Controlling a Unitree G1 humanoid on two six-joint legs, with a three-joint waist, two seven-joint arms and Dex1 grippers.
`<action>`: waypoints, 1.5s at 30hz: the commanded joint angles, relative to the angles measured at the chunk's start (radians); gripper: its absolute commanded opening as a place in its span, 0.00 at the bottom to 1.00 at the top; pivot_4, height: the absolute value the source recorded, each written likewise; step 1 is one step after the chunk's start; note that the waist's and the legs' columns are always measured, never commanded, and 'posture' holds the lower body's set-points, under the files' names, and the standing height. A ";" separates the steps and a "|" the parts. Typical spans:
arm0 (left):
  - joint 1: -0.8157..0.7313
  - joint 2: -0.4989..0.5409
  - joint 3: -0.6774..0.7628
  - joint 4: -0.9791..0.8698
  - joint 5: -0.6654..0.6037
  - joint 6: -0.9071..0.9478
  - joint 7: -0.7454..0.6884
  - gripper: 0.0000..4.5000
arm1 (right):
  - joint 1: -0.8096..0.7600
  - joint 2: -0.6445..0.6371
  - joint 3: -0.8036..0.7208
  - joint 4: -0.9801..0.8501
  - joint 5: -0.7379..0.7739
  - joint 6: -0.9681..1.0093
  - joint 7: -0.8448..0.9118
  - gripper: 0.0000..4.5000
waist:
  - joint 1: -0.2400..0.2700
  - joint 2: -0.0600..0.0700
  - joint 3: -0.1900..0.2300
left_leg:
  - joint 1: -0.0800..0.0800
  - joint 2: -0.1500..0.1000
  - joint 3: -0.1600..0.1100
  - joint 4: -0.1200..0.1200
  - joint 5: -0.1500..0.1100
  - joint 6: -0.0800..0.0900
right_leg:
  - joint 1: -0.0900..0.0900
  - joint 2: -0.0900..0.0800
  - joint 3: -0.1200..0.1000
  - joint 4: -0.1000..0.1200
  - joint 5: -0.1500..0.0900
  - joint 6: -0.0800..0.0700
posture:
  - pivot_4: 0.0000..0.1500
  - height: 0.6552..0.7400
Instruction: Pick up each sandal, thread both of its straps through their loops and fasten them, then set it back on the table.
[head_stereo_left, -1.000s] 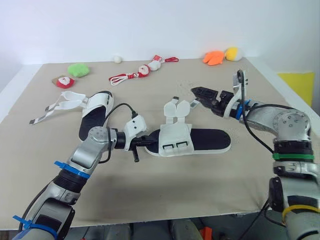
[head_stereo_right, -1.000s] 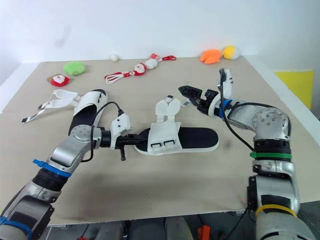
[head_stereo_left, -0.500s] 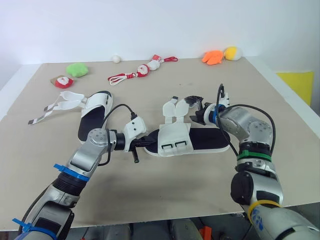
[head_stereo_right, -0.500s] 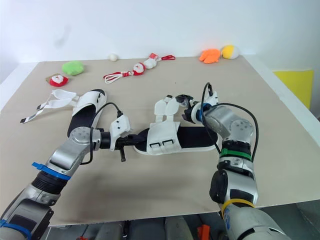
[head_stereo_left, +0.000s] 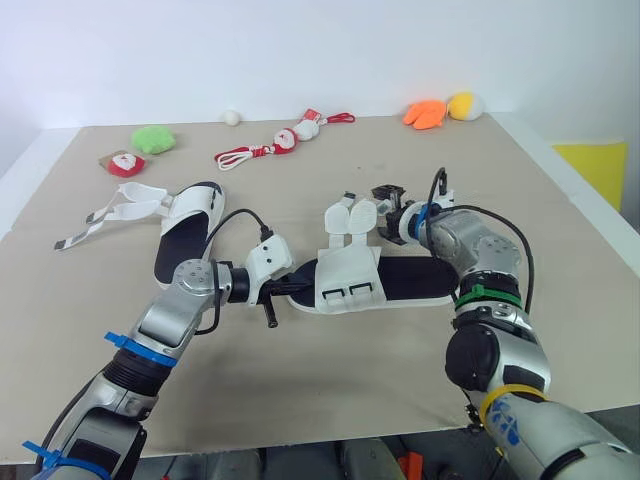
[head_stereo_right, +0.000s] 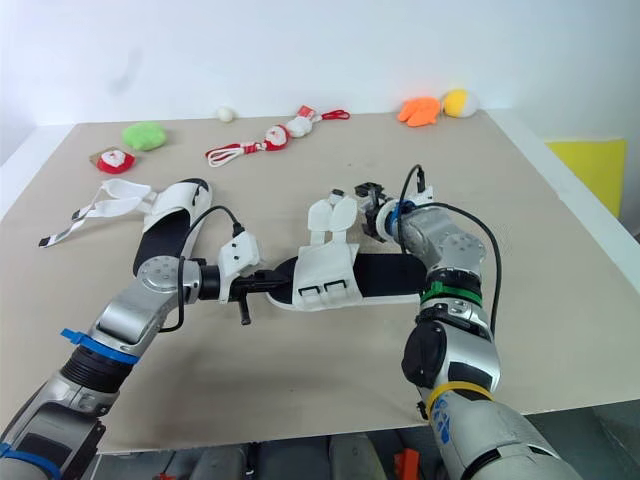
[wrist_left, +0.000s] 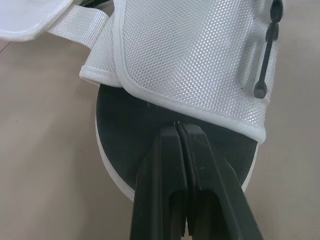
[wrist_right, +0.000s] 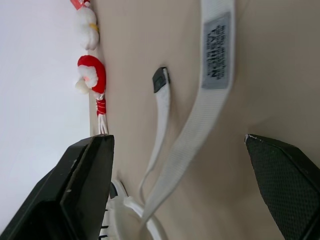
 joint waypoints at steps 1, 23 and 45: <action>0.014 0.004 -0.015 -0.010 0.016 0.005 -0.006 0.02 | -0.050 0.008 -0.026 0.017 -0.023 -0.017 0.032 1.00 | -0.001 0.000 0.000 | 0.000 0.000 0.000 0.000 0.000 0.000 | 0.000 0.000 0.000 0.000 0.000 0.000 | 1.00 1.00; 0.016 -0.001 -0.008 -0.006 0.021 0.003 0.002 0.00 | -0.047 -0.071 0.260 -0.202 -0.350 0.058 0.621 0.01 | -0.005 0.000 0.000 | -0.001 0.000 0.000 -0.001 0.000 0.000 | -0.001 0.000 0.000 -0.001 0.000 0.000 | 1.00 1.00; 0.019 -0.003 -0.011 -0.003 0.025 0.008 -0.007 0.00 | 0.158 -0.374 0.935 -0.193 -1.584 -2.154 1.348 0.01 | 0.004 0.000 0.001 | 0.001 -0.001 0.001 -0.001 -0.002 -0.003 | -0.001 -0.001 0.000 -0.002 -0.002 0.000 | 1.00 1.00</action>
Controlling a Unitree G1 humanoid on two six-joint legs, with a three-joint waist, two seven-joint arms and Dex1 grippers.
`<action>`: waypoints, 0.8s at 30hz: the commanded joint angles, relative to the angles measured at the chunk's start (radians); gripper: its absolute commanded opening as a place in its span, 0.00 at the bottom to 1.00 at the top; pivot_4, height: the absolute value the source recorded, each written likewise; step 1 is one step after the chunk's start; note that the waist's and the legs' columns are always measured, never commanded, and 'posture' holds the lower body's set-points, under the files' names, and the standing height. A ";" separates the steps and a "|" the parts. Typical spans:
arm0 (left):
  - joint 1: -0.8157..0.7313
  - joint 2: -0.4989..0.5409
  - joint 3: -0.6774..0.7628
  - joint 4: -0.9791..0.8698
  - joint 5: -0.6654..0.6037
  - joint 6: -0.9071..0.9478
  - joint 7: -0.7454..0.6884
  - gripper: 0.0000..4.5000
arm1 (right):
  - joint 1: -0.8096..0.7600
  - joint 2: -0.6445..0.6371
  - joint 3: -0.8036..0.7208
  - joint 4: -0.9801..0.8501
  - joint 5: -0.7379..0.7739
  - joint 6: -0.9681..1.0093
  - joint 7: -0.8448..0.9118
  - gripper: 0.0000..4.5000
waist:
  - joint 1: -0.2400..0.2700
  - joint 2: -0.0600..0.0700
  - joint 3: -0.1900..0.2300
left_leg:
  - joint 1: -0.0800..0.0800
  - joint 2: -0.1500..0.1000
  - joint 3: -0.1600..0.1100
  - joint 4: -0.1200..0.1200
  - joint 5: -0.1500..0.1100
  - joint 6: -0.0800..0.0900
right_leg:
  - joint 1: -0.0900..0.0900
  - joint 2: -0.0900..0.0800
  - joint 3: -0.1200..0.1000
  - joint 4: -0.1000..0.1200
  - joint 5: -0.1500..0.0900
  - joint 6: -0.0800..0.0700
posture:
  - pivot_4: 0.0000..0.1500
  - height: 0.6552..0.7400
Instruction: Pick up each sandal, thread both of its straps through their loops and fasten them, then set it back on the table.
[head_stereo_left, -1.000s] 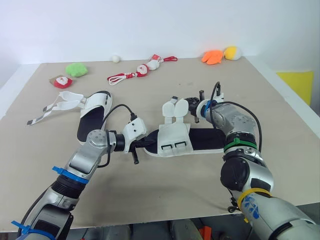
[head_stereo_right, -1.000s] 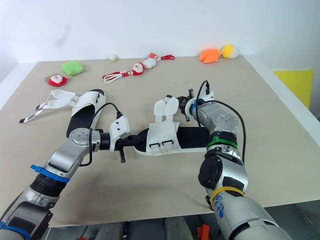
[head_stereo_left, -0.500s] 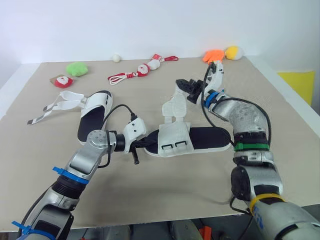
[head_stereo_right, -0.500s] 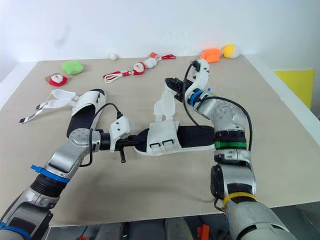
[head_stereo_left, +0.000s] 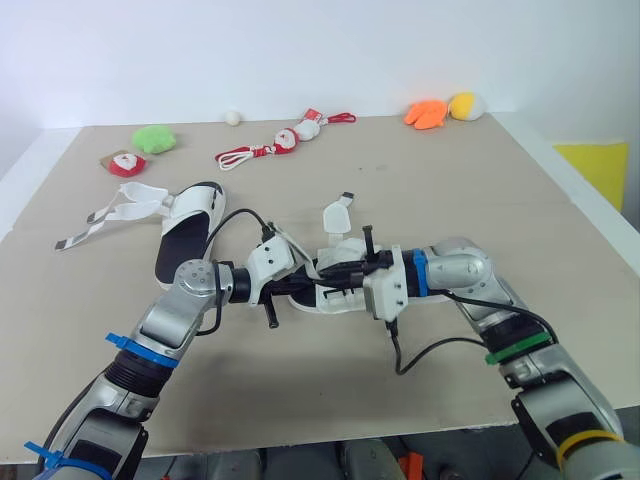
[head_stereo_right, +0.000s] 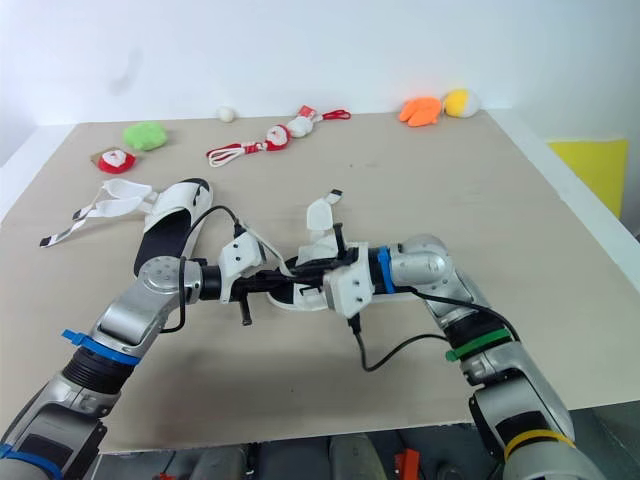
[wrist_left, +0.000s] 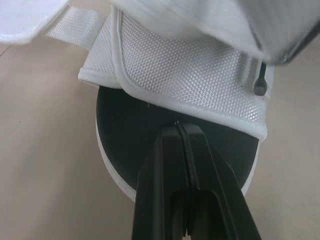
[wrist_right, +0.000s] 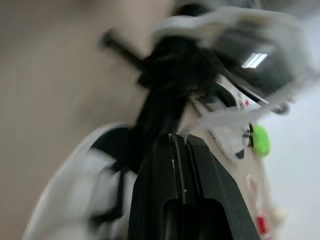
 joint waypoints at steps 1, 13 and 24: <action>0.013 0.003 -0.013 0.002 0.009 0.010 -0.010 0.00 | -0.112 0.009 -0.058 0.152 -0.194 -0.408 -0.138 0.01 | 0.001 0.000 0.000 | 0.000 0.000 0.000 0.000 0.000 0.000 | 0.000 0.000 0.000 0.000 0.000 0.000 | 1.00 1.00; 0.006 -0.001 -0.019 0.008 0.013 0.010 -0.023 0.00 | -0.129 -0.020 -0.089 0.172 -0.443 -0.586 -0.425 0.01 | 0.001 -0.001 0.000 | 0.001 -0.001 -0.001 -0.002 0.000 0.000 | 0.001 0.000 0.000 0.001 -0.002 -0.003 | 1.00 1.00; 0.016 -0.007 -0.024 -0.001 0.011 0.016 -0.025 0.00 | -0.174 -0.130 -0.007 0.245 -0.421 -0.586 -0.542 0.98 | 0.001 -0.001 0.000 | 0.002 -0.002 -0.001 -0.002 0.000 0.000 | 0.003 -0.001 0.000 0.001 -0.002 -0.003 | 1.00 1.00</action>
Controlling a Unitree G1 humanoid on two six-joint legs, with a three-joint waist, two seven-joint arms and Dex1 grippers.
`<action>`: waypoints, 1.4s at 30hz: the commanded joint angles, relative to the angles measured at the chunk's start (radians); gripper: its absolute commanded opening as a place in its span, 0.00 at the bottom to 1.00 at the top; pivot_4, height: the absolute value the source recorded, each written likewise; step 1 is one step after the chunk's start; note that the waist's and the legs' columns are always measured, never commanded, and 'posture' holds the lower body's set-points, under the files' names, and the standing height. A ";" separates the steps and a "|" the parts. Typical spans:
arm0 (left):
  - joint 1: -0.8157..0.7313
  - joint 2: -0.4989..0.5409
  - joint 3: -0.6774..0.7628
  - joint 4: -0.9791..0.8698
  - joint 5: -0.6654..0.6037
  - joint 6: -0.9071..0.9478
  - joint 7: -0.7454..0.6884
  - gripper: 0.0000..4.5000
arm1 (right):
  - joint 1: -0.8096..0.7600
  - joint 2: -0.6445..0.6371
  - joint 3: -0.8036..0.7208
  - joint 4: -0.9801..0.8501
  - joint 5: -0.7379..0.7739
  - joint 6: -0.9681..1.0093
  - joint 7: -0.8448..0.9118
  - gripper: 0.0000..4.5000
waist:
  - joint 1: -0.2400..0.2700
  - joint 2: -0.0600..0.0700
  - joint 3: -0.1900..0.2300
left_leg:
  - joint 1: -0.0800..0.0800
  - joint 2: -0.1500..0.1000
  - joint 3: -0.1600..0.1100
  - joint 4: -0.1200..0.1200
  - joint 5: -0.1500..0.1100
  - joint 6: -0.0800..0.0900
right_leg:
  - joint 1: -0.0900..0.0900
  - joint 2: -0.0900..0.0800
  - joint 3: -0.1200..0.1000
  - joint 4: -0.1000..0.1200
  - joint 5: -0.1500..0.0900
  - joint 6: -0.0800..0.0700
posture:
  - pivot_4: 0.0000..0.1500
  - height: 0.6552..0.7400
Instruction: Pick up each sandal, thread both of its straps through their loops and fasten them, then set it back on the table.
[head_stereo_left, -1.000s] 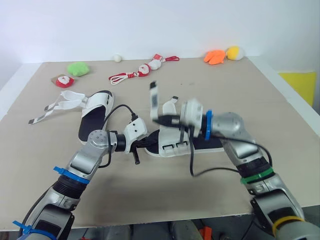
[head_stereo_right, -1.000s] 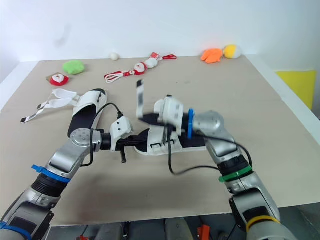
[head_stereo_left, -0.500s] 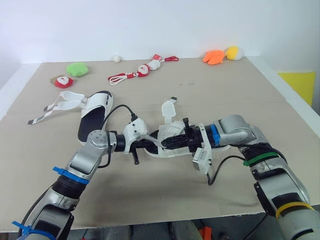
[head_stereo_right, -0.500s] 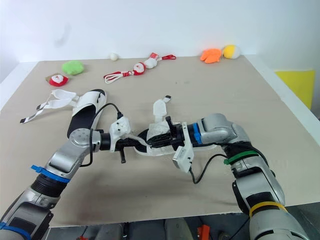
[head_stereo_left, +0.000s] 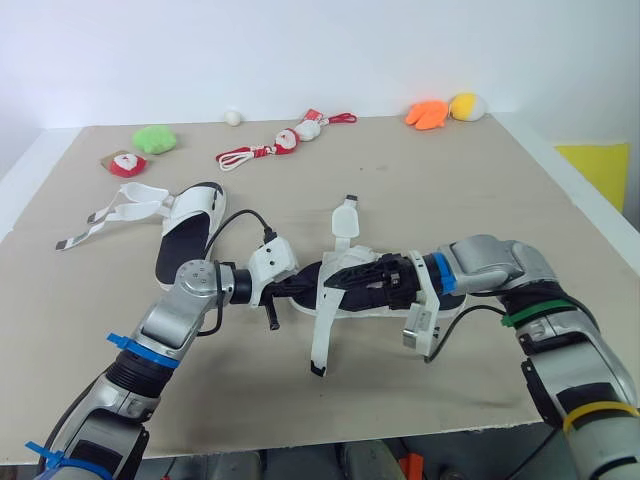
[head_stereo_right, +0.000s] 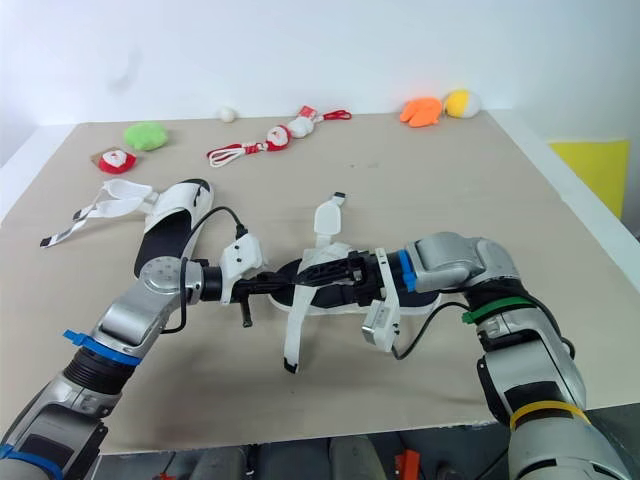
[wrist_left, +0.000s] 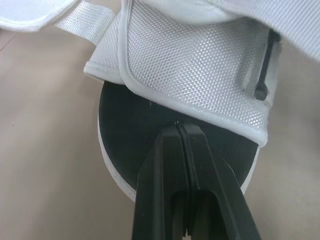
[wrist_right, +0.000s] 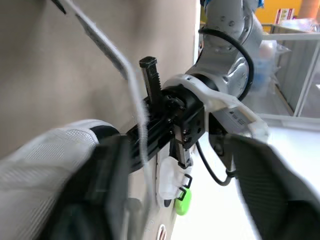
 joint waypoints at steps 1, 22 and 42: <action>0.017 -0.002 -0.021 -0.002 0.009 0.015 -0.005 0.00 | -0.041 -0.077 0.038 0.020 0.067 0.002 -0.033 0.98 | 0.000 0.000 0.000 | 0.000 0.000 0.000 0.000 0.000 0.000 | 0.000 0.000 0.000 0.000 0.000 0.000 | 1.00 1.00; 0.059 -0.030 -0.024 0.006 0.008 0.010 0.006 0.00 | 0.521 -0.752 -0.045 -1.186 2.164 2.348 0.447 0.98 | 0.026 -0.002 -0.005 | -0.001 -0.001 0.001 0.002 -0.002 0.001 | 0.000 -0.005 -0.003 0.001 -0.005 -0.004 | 1.00 1.00; 0.074 -0.028 -0.024 -0.012 0.008 0.021 0.014 0.00 | 0.527 -0.159 -0.073 -1.032 2.288 2.606 -0.433 0.98 | 0.029 -0.010 -0.012 | -0.003 0.002 0.003 0.005 -0.004 0.001 | -0.001 -0.002 -0.002 0.000 -0.005 -0.004 | 1.00 1.00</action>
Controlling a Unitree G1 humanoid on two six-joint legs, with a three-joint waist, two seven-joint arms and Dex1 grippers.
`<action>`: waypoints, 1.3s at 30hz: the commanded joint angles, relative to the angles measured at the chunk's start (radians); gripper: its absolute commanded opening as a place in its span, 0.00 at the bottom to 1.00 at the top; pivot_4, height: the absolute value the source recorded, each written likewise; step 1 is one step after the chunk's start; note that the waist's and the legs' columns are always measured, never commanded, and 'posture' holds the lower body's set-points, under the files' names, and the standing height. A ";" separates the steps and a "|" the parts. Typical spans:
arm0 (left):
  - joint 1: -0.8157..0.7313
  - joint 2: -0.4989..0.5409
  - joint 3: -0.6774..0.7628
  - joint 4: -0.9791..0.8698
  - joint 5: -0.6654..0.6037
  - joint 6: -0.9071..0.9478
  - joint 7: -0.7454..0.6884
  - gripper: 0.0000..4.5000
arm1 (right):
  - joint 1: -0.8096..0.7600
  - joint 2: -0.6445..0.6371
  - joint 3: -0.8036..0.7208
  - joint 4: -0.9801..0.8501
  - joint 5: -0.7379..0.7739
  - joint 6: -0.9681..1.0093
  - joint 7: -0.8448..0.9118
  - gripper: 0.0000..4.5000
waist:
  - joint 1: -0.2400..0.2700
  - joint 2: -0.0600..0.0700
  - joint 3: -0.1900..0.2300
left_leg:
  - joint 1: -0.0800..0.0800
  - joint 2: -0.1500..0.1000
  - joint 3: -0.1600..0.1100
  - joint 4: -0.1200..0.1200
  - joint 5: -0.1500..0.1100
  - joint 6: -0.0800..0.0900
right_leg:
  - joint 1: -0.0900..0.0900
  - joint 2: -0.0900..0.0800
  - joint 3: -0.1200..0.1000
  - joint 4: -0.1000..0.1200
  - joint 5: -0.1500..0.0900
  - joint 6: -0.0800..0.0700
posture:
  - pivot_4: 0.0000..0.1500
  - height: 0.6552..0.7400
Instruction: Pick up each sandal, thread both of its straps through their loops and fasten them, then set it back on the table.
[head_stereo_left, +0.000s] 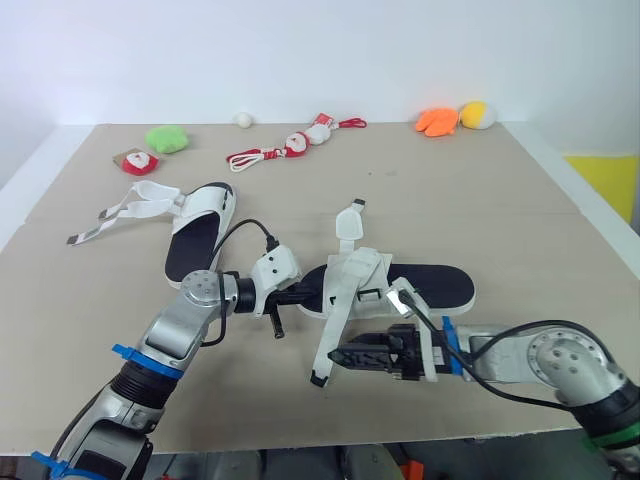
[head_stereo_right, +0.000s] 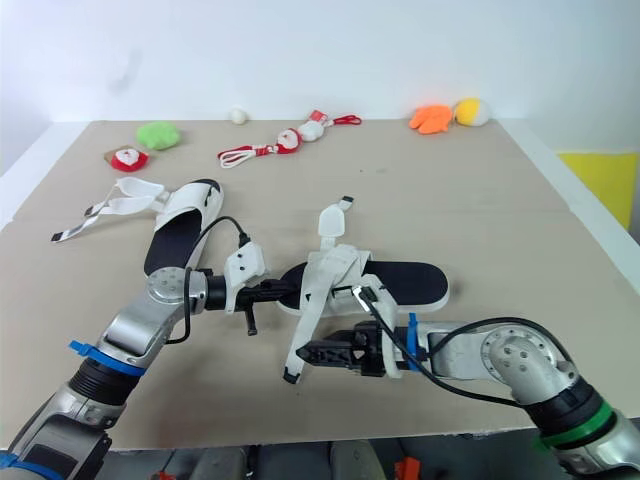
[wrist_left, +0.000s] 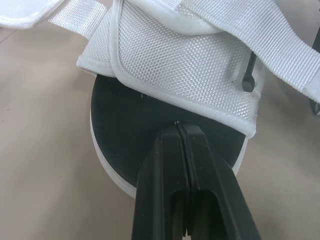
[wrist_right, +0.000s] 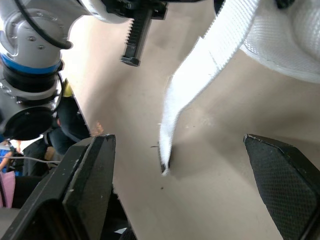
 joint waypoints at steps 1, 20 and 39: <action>0.024 0.004 -0.026 0.008 0.010 0.024 -0.004 0.00 | -0.053 0.086 -0.030 0.004 0.004 0.014 -0.065 0.93 | 0.000 0.000 0.000 | 0.000 0.000 0.000 0.000 0.000 0.000 | 0.000 0.000 0.000 0.000 0.000 0.000 | 1.00 1.00; 0.018 -0.009 -0.025 0.016 0.013 0.023 0.007 0.00 | -0.489 0.114 -0.147 0.440 0.173 0.298 -0.008 0.01 | -0.002 0.002 0.001 | -0.001 0.000 0.001 0.000 0.000 0.001 | -0.001 0.001 0.001 0.000 0.001 -0.002 | 1.00 1.00; 0.038 -0.024 -0.027 0.003 0.018 0.026 0.029 0.00 | -0.691 0.068 -0.158 0.693 -0.424 0.545 0.432 0.01 | 0.003 0.001 0.000 | -0.005 -0.002 -0.001 0.001 -0.003 0.006 | -0.001 0.000 0.001 -0.001 -0.003 0.002 | 1.00 1.00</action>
